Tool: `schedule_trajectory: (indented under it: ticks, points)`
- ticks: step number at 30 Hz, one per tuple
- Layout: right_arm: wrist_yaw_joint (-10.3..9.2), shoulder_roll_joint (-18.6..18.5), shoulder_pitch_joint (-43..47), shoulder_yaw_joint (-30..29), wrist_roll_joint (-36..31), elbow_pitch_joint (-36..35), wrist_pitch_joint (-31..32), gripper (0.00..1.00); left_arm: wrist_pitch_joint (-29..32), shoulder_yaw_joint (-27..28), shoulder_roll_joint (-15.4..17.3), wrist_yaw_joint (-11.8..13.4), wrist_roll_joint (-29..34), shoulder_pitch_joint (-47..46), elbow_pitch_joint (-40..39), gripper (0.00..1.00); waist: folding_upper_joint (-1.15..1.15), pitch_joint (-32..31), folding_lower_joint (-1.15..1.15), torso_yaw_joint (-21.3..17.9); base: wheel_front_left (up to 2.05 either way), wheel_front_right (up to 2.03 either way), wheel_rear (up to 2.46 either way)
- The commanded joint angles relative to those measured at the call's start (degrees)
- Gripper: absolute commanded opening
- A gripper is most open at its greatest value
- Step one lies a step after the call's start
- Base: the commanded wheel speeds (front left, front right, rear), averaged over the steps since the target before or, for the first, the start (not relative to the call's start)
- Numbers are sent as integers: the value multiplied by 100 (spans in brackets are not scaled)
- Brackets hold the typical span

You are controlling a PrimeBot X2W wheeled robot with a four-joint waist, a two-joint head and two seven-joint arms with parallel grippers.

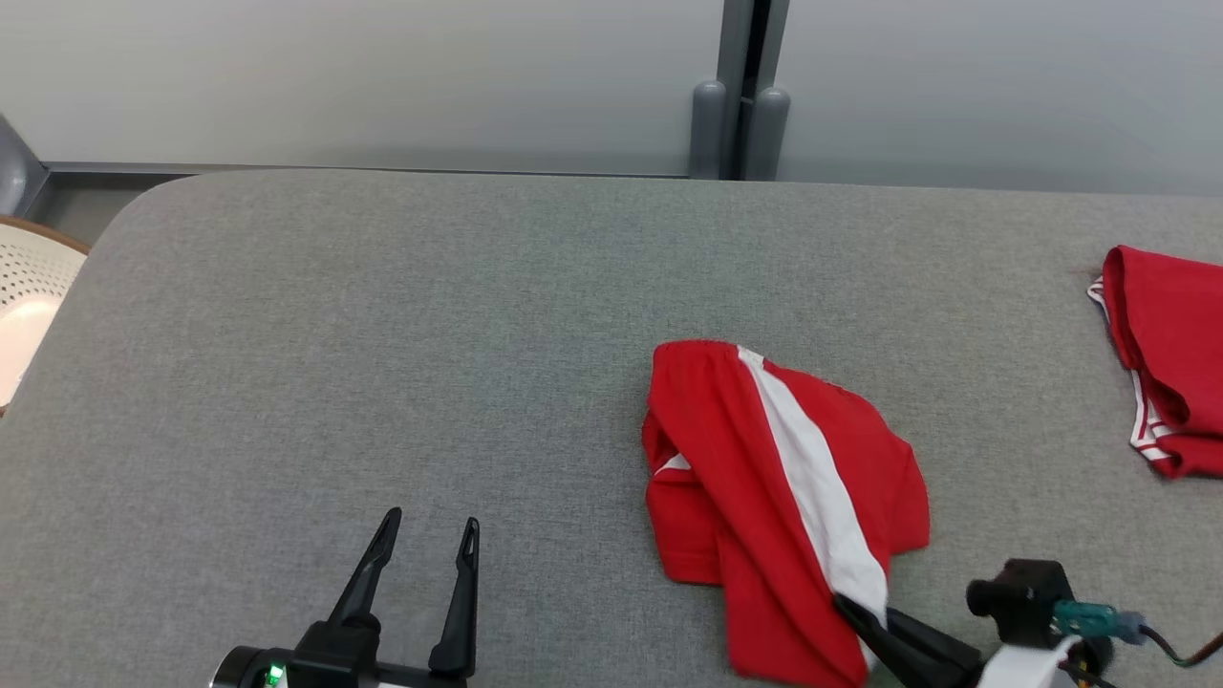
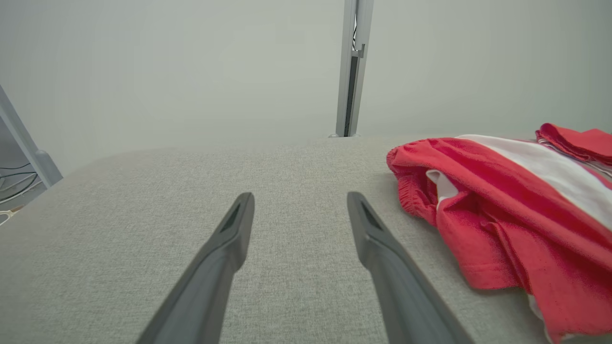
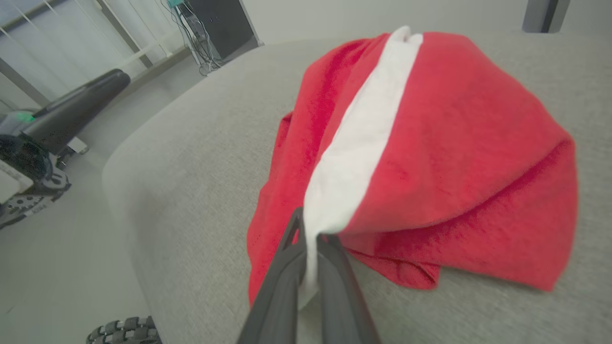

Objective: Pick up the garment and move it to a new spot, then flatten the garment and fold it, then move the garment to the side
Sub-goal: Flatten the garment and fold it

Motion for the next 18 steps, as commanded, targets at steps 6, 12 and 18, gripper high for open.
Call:
schedule_trajectory:
  ticks: [6, 12, 18]
  points:
    - [-2, -1331, 781, -638, -70, -700, 909, 0, 3, 154, 19, -145, 120, -60, -39, 100, 0, 156, 0, -379, 0, 0, 0]
    - [-2, -1916, 1083, -1947, -804, -767, 1063, 0, 3, 163, 17, -237, 220, -158, -70, 100, 0, 142, 0, -562, 0, 0, 0]
    - [-4, -1232, 1863, -3449, -1803, -1106, 1601, 100, 3, 24, 17, -463, 192, -437, -19, 100, 0, 119, 0, -555, 0, 0, 0]
